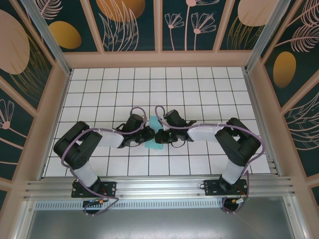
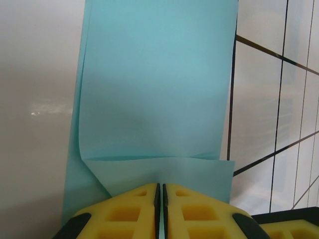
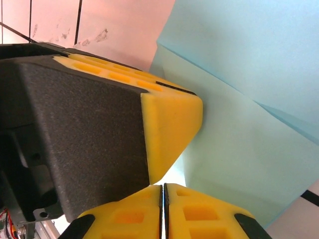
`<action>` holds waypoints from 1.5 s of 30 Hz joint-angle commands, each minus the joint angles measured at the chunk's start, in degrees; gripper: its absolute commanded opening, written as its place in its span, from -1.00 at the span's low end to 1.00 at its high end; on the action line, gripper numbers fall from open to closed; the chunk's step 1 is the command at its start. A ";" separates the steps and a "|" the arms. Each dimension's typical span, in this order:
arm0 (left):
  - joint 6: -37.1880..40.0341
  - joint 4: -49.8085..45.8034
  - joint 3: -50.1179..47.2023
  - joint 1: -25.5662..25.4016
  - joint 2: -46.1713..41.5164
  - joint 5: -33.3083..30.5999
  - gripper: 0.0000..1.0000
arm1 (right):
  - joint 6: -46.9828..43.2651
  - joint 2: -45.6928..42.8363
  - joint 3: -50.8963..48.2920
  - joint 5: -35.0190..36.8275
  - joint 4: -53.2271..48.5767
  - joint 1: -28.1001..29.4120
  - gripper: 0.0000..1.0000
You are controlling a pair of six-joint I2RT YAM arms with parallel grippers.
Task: Fold a paper plane with a square sheet of paper (pick it up from the middle)
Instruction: Fold the triangle a second time at the center of the table.
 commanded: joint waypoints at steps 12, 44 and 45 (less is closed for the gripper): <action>0.74 -1.41 0.92 -0.59 2.25 0.02 -0.75 | 0.04 3.23 -3.07 0.48 -0.56 0.97 -0.73; 1.02 -6.77 0.39 -0.60 3.71 -3.50 -0.84 | -5.19 -5.44 -12.72 0.17 -12.64 2.56 -0.71; 1.08 -6.66 0.42 -0.62 3.71 -3.38 -0.84 | -5.32 -5.94 -12.61 0.86 -13.03 2.56 -0.71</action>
